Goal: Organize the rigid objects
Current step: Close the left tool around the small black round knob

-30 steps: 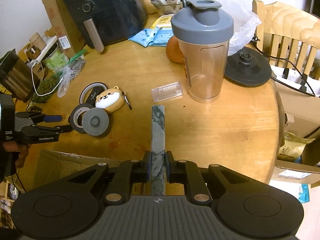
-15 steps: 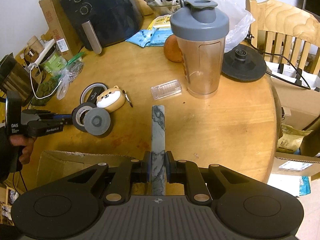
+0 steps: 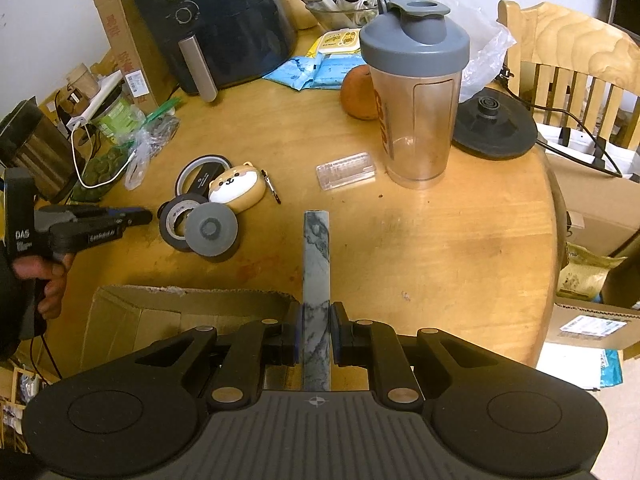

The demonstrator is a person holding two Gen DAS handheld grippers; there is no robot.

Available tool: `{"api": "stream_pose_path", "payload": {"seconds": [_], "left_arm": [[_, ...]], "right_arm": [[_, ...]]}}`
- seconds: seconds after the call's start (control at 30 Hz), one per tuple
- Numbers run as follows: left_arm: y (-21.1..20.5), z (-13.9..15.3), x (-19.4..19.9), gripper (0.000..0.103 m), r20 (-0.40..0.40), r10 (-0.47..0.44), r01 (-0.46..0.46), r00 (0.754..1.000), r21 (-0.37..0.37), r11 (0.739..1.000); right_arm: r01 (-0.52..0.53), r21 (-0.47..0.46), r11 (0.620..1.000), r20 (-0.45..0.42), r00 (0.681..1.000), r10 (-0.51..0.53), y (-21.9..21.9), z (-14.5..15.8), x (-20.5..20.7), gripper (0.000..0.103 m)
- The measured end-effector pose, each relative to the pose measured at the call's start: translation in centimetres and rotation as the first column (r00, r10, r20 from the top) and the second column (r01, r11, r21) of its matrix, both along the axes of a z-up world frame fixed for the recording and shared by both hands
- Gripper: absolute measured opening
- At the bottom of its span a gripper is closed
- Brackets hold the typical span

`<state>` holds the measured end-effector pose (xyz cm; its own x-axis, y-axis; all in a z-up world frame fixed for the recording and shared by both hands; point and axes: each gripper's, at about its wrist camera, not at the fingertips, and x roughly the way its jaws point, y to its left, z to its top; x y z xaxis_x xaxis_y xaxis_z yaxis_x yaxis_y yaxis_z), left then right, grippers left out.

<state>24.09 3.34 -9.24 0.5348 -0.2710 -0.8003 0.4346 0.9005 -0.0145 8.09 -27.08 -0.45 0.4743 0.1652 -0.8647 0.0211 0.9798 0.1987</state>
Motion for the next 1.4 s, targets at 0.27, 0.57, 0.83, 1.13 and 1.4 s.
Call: {"api": "stream_pose_path", "payload": {"seconds": [0.27,0.57,0.83,1.13,1.4], "left_arm": [[0.4,-2.0,3.0,0.034,-0.082,0.132,-0.136,0.988,-0.037,0.990],[0.3,-1.5,2.6,0.038,-0.068,0.110,-0.107,0.992,0.054,0.993],[1.6,-0.7,2.0,0.036,-0.050,0.100,-0.097,0.994,0.065,0.993],[0.8,-1.8,2.1,0.038,-0.104,-0.055,0.058,0.993,0.027,0.998],[0.4,-2.6,3.2,0.037,-0.107,-0.073,0.077,0.992,0.037,0.996]], "right_arm": [[0.017,-0.001,1.000,-0.005,1.000,-0.017,-0.4,0.0,-1.2,0.017],[0.043,0.004,0.999,-0.011,0.999,-0.043,-1.5,0.1,-1.5,0.017],[0.028,0.019,0.999,-0.016,0.999,-0.028,-1.3,-0.3,-0.7,0.017],[0.034,0.025,0.999,-0.011,0.999,-0.033,-1.6,-0.1,-0.8,0.017],[0.053,0.023,0.998,-0.015,0.999,-0.052,-2.3,-0.2,-1.2,0.017]]}}
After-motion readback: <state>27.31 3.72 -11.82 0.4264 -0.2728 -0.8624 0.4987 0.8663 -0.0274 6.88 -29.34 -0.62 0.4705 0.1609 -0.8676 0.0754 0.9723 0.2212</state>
